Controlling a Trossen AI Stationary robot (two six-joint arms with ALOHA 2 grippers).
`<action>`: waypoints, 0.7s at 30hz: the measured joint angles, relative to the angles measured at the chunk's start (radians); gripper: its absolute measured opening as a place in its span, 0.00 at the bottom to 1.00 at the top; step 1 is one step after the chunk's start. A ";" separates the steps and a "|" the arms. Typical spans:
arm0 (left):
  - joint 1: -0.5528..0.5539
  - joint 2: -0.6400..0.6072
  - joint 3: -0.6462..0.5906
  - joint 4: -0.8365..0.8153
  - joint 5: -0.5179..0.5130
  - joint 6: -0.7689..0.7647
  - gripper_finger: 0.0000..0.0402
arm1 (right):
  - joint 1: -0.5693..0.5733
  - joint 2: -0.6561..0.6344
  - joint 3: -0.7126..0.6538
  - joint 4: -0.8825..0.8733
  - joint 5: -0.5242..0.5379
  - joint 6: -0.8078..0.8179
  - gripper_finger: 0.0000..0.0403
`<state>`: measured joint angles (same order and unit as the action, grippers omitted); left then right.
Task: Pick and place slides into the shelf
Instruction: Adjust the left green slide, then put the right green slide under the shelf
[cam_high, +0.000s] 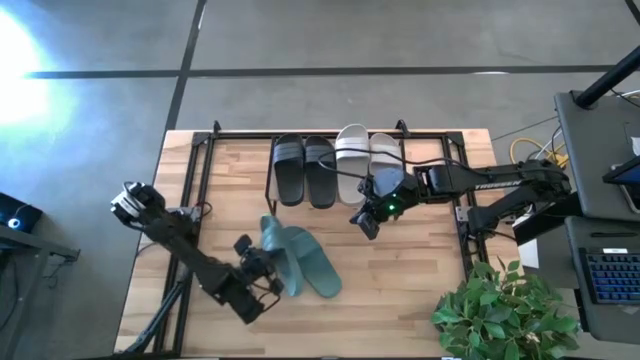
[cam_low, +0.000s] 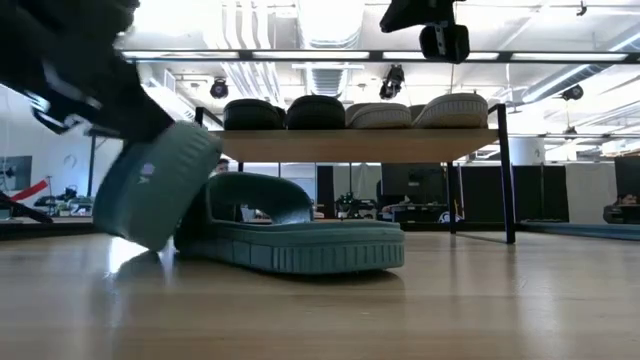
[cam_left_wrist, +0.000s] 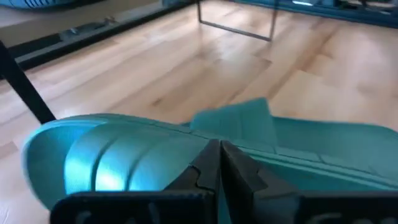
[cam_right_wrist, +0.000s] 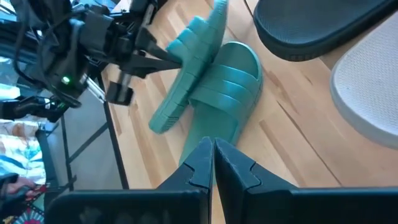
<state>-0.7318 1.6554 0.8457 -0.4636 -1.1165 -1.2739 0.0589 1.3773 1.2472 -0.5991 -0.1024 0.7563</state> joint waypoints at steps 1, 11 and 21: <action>0.014 0.015 0.001 0.014 -0.007 0.001 0.00 | 0.000 0.000 0.000 0.000 0.000 0.003 0.02; -0.001 0.066 0.004 0.139 0.150 0.029 0.00 | 0.002 0.000 0.000 -0.025 0.000 0.022 0.02; -0.139 0.089 -0.027 0.066 0.406 -0.180 0.00 | 0.030 0.000 0.000 -0.064 -0.009 0.039 0.02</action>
<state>-0.8706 1.7441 0.8182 -0.3971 -0.7101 -1.4542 0.0891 1.3769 1.2472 -0.6632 -0.1116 0.7956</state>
